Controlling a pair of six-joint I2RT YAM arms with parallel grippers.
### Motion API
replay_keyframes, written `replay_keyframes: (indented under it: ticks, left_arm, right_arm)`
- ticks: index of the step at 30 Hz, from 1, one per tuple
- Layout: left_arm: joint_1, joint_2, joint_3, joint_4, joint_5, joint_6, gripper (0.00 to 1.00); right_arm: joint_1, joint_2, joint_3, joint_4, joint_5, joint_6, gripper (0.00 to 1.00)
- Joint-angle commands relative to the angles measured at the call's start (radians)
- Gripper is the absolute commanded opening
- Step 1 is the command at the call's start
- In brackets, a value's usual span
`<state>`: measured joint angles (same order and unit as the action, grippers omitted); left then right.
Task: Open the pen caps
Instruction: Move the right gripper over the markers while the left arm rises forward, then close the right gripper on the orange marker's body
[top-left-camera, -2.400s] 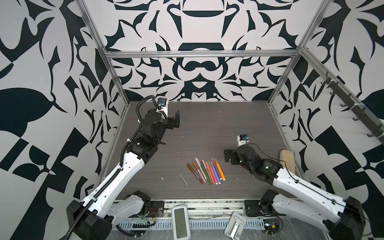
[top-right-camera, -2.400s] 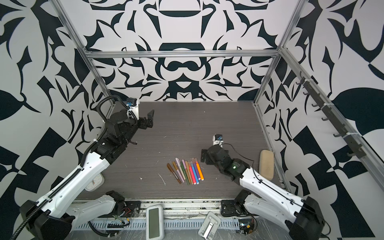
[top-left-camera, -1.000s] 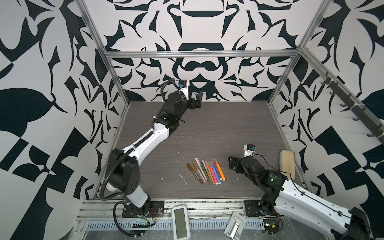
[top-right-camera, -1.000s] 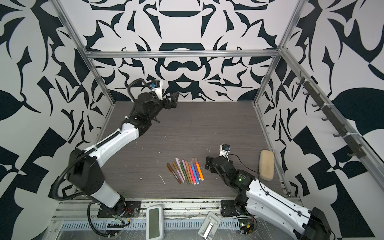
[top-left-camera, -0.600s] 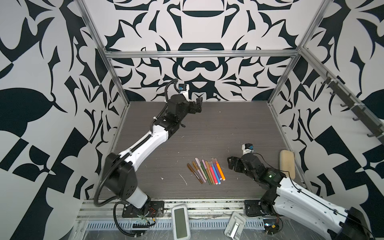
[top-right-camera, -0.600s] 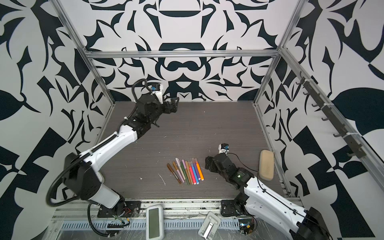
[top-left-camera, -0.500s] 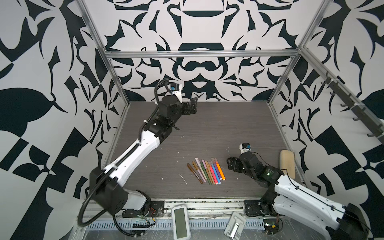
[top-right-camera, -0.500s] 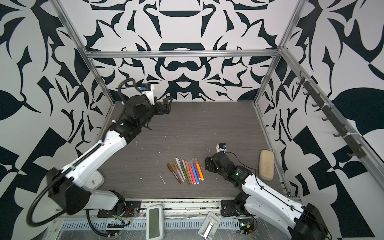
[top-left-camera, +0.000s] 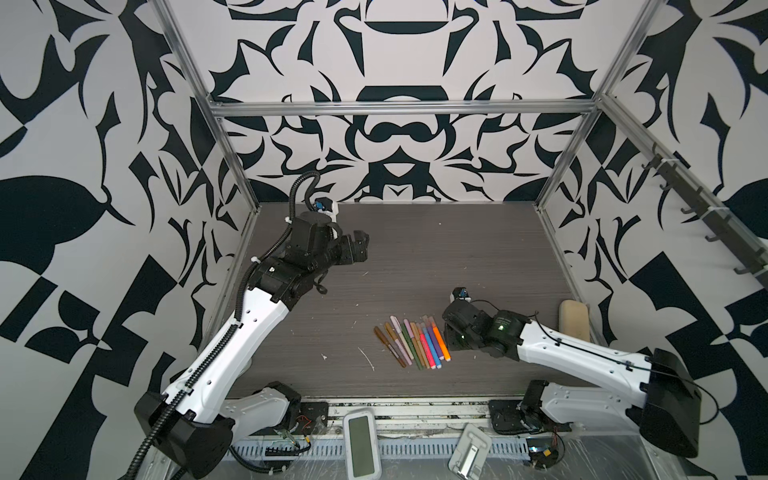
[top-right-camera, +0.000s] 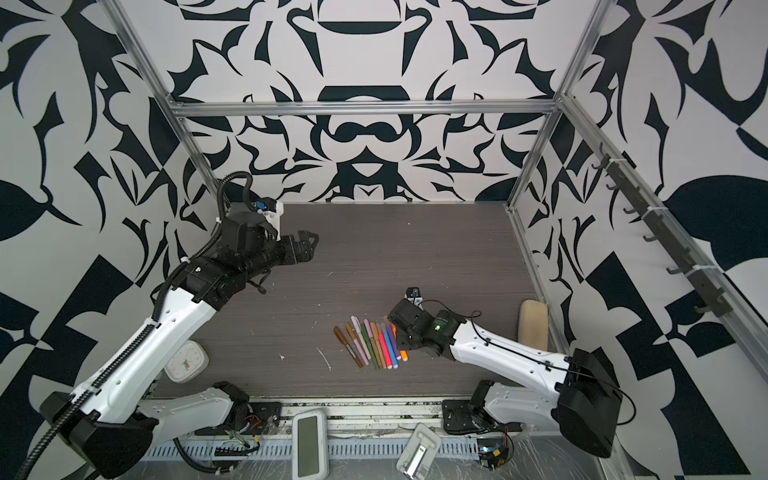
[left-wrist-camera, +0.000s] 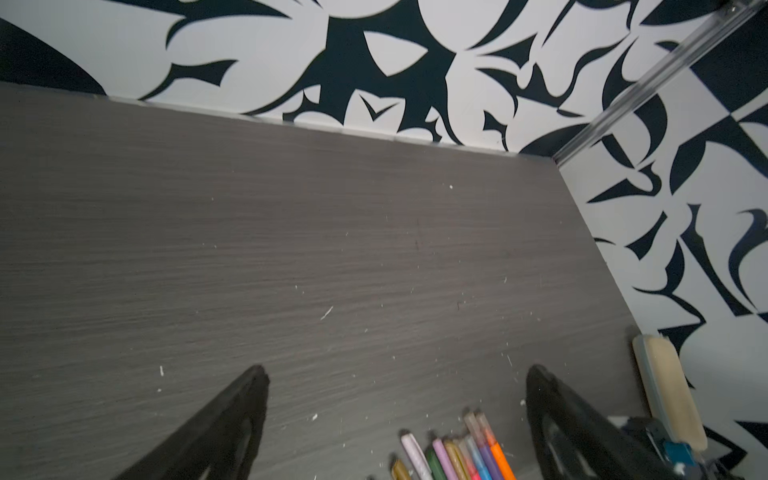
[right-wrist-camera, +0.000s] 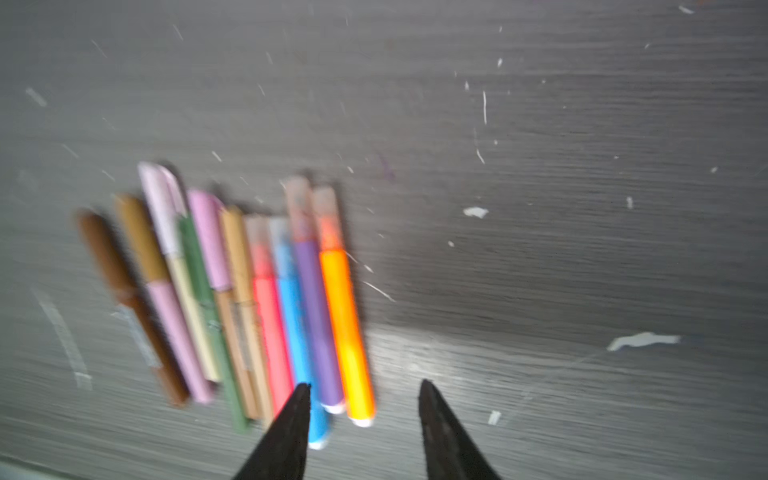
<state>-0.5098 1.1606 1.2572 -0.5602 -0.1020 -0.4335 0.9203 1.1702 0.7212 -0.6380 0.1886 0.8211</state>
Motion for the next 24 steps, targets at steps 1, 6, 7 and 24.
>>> replay_keyframes:
  ticks: [1,6,7,24]
  left_arm:
    - [0.017,-0.009,0.002,-0.1,0.062,-0.002,0.99]
    - [0.044,0.077,0.035,-0.183,0.093,-0.023,0.99]
    - [0.044,0.088,0.034,-0.185,0.091,-0.037,0.99]
    - [0.047,0.022,-0.059,-0.07,0.172,-0.107,0.99]
  right_arm:
    - [0.001,0.02,0.03,-0.051,-0.051,-0.014,0.41]
    - [0.0,0.104,0.035,-0.033,-0.118,-0.05,0.42]
    - [0.0,0.119,0.032,-0.027,-0.125,-0.053,0.42]
    - [0.0,0.225,0.012,0.009,-0.106,-0.026,0.34]
